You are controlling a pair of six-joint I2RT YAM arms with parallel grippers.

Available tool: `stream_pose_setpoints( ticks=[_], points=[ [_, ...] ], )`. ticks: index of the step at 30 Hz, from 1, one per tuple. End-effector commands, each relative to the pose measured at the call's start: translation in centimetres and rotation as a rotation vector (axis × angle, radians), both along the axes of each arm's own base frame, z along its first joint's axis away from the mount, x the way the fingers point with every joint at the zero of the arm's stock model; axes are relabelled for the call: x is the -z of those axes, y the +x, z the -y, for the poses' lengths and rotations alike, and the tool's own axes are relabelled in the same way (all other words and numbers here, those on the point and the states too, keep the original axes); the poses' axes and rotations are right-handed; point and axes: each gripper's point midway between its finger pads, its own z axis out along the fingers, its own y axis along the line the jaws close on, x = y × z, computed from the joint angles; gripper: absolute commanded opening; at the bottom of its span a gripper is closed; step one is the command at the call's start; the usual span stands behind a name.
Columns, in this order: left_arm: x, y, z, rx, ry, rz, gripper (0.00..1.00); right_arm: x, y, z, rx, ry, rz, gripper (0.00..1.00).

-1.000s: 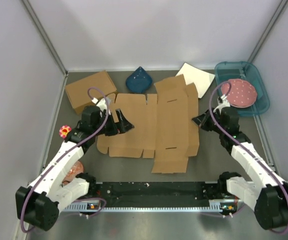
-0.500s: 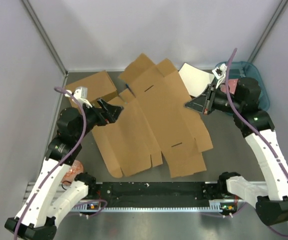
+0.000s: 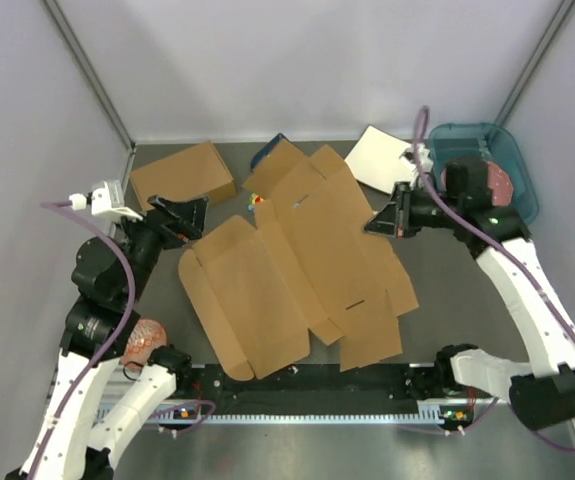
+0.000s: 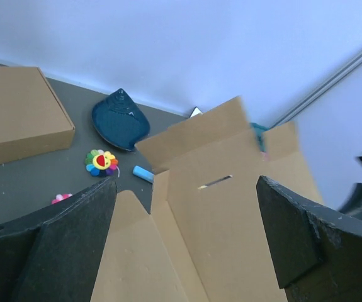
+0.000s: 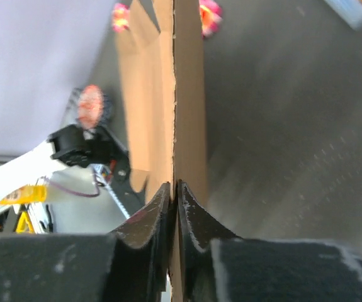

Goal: Fold the paper box

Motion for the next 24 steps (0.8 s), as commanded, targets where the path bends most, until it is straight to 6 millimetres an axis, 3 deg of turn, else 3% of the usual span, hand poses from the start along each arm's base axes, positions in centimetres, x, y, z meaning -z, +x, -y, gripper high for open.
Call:
stream_pose_setpoints(
  ticks=[1,2,3,5,8,12,16,17,18,19,20,21,23,24],
  points=[
    [1.3,1.3,0.3,-0.001,0.06,0.002,0.98,9.0,2.9,1.8,0.144,-0.2,-0.236,0.19],
    [1.7,1.6,0.4,0.002,0.073,-0.006,0.98,10.8,4.1,2.5,0.188,-0.244,-0.272,0.38],
    [2.2,1.8,0.5,0.005,0.083,-0.013,0.99,11.5,4.6,2.9,0.225,-0.262,-0.296,0.48],
    [3.6,2.7,1.0,0.023,0.124,-0.031,0.98,12.5,6.1,4.4,0.321,-0.324,-0.301,0.64],
    [5.4,4.1,1.7,0.046,0.168,-0.057,0.99,10.6,7.7,5.8,0.435,-0.354,-0.229,0.76],
    [6.0,5.7,3.8,0.131,0.193,-0.005,0.99,4.7,7.9,7.5,0.554,-0.315,-0.06,0.79],
    [7.0,9.1,7.2,0.268,0.274,0.022,0.99,2.8,6.0,8.7,0.604,-0.28,0.024,0.8],
    [7.8,10.0,7.8,0.297,0.296,-0.001,0.98,3.0,5.4,8.4,0.594,-0.261,0.016,0.8],
    [10.1,11.3,9.2,0.359,0.32,-0.069,0.98,4.7,4.7,8.4,0.588,-0.265,-0.024,0.8],
    [9.3,12.3,9.7,0.371,0.337,-0.053,0.98,4.6,3.9,8.1,0.576,-0.233,-0.011,0.8],
    [9.8,13.0,9.9,0.378,0.345,-0.067,0.97,5.4,3.5,8.1,0.582,-0.221,-0.039,0.8],
    [11.8,14.0,10.3,0.386,0.353,-0.118,0.97,7.7,2.8,8.2,0.583,-0.238,-0.084,0.8],
    [12.7,14.9,10.6,0.389,0.354,-0.141,0.97,8.9,2.2,8.8,0.626,-0.236,-0.088,0.8],
    [14.0,15.6,10.8,0.389,0.356,-0.173,0.97,11.0,1.7,9.1,0.641,-0.253,-0.131,0.8]
  ],
)
